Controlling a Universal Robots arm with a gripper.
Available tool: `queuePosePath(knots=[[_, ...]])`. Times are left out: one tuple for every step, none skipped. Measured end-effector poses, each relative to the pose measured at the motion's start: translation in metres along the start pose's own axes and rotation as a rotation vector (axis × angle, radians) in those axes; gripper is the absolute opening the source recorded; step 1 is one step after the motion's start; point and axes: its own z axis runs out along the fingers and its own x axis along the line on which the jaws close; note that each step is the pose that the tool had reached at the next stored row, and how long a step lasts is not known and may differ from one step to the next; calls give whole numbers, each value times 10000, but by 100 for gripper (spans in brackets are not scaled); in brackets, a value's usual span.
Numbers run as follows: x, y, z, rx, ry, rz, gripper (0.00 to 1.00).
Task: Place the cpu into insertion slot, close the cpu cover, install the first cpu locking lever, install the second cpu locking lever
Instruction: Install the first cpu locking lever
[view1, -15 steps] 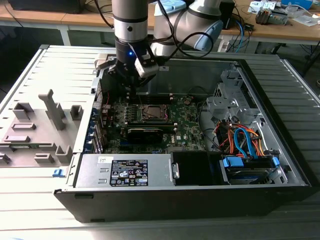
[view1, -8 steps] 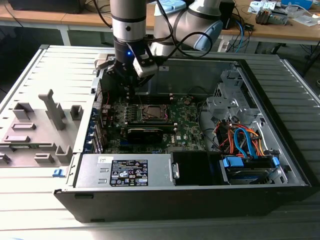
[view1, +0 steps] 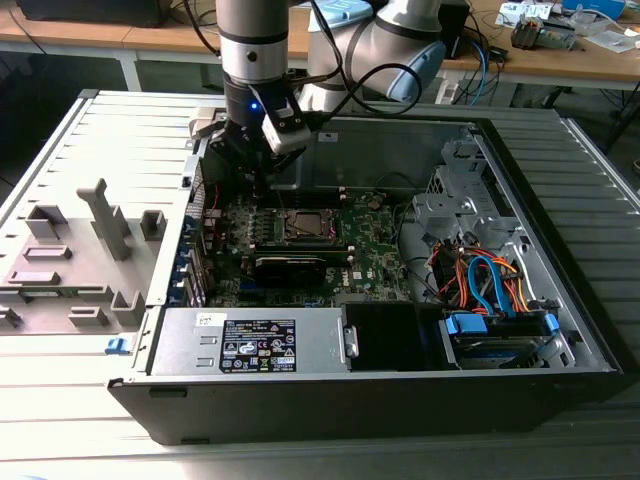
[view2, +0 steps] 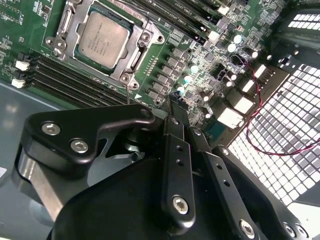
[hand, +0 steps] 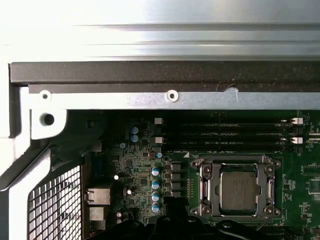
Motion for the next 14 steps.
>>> queuePosePath(knots=[[11, 1, 0, 4, 0, 0, 11], [26, 2, 0, 12, 0, 0, 11], [29, 2, 0, 14, 0, 0, 11], [33, 2, 0, 15, 0, 0, 11], [39, 2, 0, 18, 0, 0, 11], [43, 2, 0, 20, 0, 0, 11], [48, 2, 0, 22, 0, 0, 11], [52, 3, 0, 24, 1, 0, 11], [56, 3, 0, 26, 1, 0, 11], [59, 3, 0, 28, 0, 0, 11], [62, 3, 0, 28, 0, 0, 11], [67, 3, 0, 32, 1, 0, 11], [73, 4, 0, 37, 0, 0, 11], [80, 4, 0, 40, 0, 0, 11]])
